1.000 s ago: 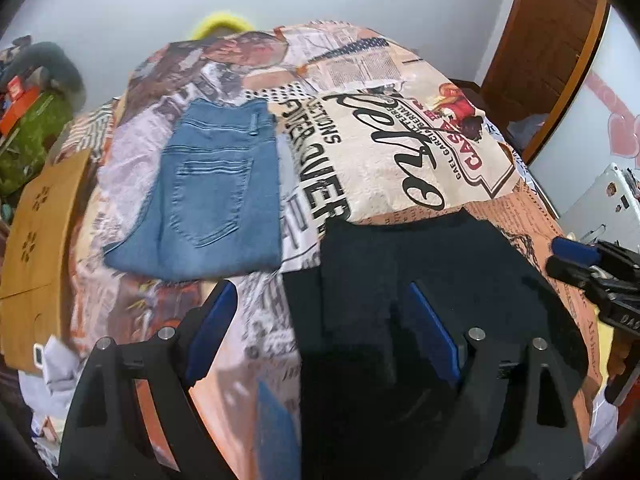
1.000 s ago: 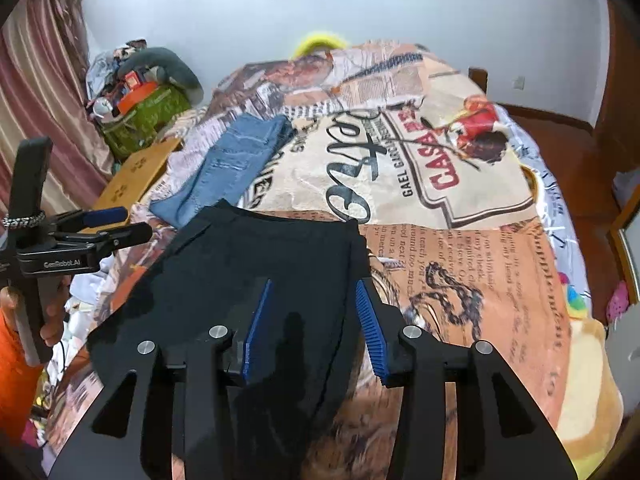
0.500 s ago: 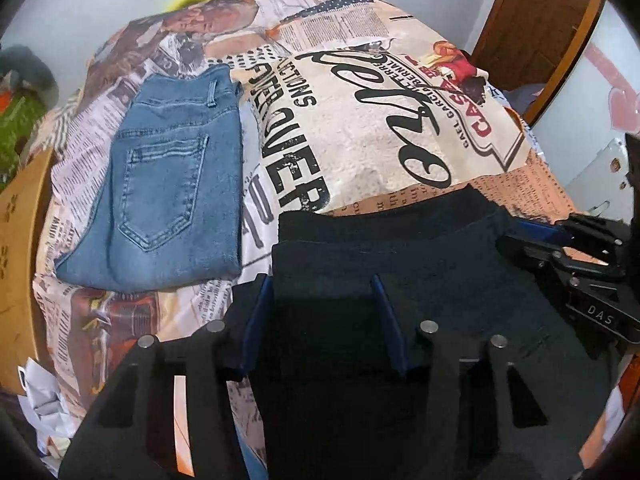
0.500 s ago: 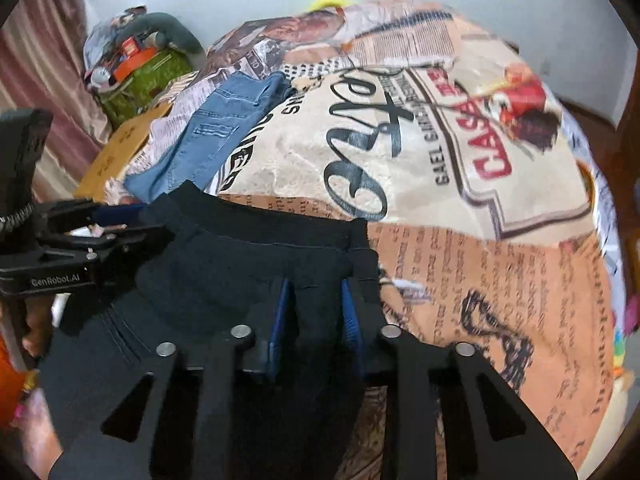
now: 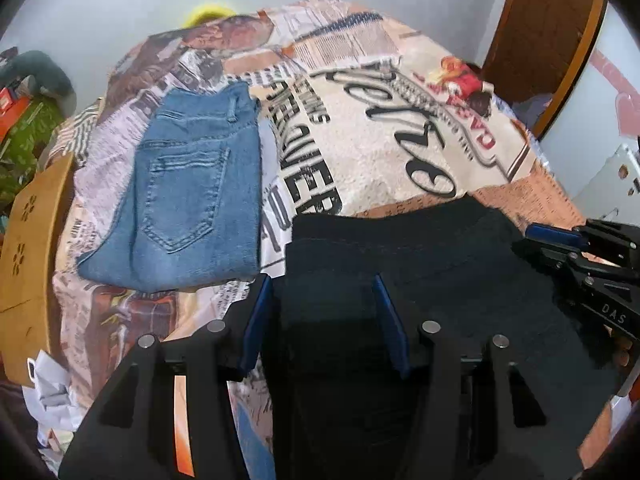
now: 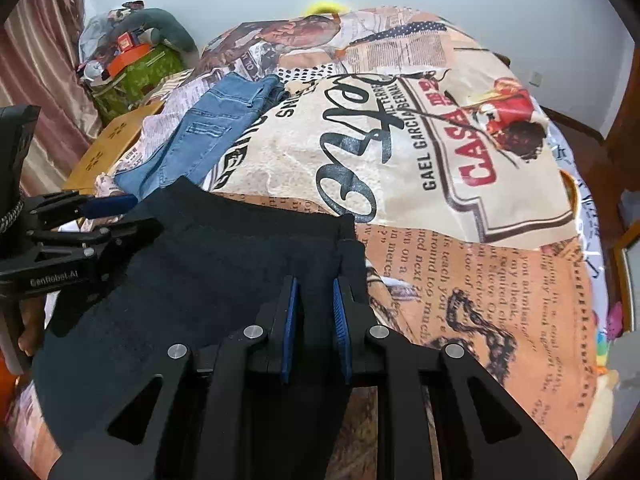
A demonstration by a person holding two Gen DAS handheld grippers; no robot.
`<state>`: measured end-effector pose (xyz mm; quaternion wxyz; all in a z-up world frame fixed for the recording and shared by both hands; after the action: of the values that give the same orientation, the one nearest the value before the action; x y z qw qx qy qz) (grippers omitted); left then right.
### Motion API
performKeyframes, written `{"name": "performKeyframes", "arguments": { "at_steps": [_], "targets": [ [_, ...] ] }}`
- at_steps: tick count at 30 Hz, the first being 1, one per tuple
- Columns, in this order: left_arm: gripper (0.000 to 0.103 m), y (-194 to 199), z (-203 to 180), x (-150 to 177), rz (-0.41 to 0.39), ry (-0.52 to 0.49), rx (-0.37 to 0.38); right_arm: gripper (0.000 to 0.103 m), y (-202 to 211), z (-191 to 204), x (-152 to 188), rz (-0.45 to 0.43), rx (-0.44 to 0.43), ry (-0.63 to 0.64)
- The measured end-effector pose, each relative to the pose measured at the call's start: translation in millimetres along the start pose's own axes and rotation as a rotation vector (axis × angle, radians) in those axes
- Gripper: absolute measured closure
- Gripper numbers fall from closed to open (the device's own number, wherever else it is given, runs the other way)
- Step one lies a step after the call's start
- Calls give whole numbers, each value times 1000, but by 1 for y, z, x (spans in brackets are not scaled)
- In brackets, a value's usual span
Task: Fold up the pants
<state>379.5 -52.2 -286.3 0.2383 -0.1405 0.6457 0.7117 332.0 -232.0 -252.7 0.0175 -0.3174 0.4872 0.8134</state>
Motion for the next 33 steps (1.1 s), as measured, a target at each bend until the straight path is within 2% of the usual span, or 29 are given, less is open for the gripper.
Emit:
{"name": "performKeyframes", "arguments": {
  "at_steps": [5,7,9,10,11,12,13,14,21,29,33],
  "targets": [
    [47,38,14,-4,-80,21,-25,87,31,12,-2,-48,18,37],
    [40,51,20,-2,-102,27,-29,85,42,18,-2,-61,16,46],
    [21,60,23,3,-112,31,-21,76,52,23,0,-75,6,48],
    [17,64,26,7,-114,37,-9,64,56,26,1,-83,-2,45],
    [11,65,28,11,-107,44,3,47,60,27,3,-93,-7,39],
    [10,65,29,14,-98,50,16,38,61,28,5,-101,-9,32],
    [10,63,30,19,-78,59,38,24,64,28,8,-115,-11,17],
    [10,60,30,23,-58,65,52,21,65,28,10,-119,-15,11],
    [9,16,16,56,161,119,164,21,38,16,40,-15,-63,-79],
    [2,-13,-4,56,272,160,311,21,14,9,54,34,-221,-203],
    [0,-26,-6,54,322,181,382,19,7,15,51,38,-264,-194]
  ]
}}
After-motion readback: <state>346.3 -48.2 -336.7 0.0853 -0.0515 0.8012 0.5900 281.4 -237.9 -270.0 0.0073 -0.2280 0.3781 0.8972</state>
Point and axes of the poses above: each gripper's, at about its wrist camera, not at the fingertips, and y roughly against the way its jaws point, z to its left, x to its underside, the point moved 6 cm from there along -y, roughly the way its jaws point, and after that the axes turned 10 degrees about -x, right-handed, at the moved point
